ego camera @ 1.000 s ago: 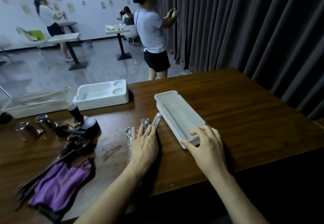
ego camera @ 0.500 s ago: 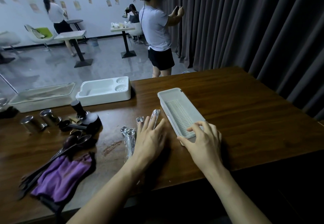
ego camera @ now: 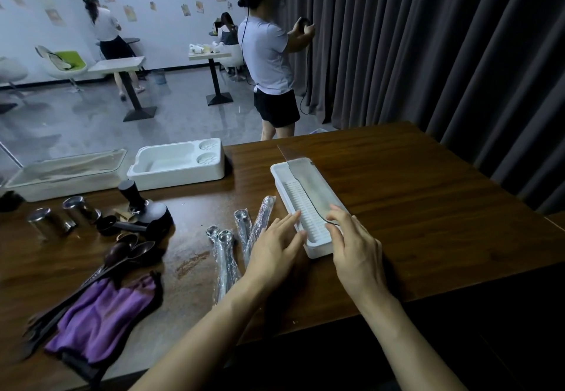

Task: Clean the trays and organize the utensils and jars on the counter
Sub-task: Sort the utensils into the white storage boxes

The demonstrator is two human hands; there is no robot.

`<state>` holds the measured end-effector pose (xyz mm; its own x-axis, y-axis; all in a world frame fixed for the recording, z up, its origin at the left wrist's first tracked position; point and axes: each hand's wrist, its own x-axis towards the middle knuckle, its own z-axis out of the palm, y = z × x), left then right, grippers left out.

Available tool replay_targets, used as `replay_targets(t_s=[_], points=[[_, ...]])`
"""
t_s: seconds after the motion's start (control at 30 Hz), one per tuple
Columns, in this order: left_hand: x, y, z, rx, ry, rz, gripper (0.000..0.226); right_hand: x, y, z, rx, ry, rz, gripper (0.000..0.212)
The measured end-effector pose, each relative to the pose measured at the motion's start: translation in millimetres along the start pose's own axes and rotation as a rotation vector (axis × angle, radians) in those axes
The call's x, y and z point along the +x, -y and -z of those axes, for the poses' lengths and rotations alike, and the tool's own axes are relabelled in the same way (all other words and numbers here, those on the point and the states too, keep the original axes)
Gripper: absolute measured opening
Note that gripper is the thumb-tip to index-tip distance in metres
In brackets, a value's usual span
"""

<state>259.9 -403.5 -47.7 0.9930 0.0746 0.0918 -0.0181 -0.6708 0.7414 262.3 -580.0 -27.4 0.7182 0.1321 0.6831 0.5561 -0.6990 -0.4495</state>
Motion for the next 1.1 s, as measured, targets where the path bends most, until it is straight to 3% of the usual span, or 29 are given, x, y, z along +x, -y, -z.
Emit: replay_targets(t_s=[0.17,0.3,0.53,0.7,0.77,0.83,0.93,1.1], points=[[-2,-2,3,-0.005,-0.001,-0.001,0.053,11,-15,10,0.032,-0.138,0.004,0.016],[-3,0,4,-0.004,0.007,-0.005,0.061,16,-26,10,0.031,-0.179,-0.071,0.016],[1,4,-1,0.001,0.004,0.008,0.072,9,-30,9,0.219,-0.064,-0.208,0.044],[-2,4,1,0.061,0.023,-0.021,0.078,-3,-39,-6,0.308,0.102,-0.408,0.078],[-7,5,6,0.119,0.018,-0.081,0.066,-9,-39,-11,0.366,0.149,-0.476,0.088],[-12,5,16,0.154,-0.06,-0.139,0.052,-12,-39,-15,0.412,0.154,-0.508,0.092],[-6,17,32,0.281,-0.221,-0.129,0.053,-13,-40,-19,0.415,0.139,-0.516,0.093],[22,36,47,0.464,-0.155,0.032,0.048,-14,-40,-21,0.393,0.141,-0.508,0.094]])
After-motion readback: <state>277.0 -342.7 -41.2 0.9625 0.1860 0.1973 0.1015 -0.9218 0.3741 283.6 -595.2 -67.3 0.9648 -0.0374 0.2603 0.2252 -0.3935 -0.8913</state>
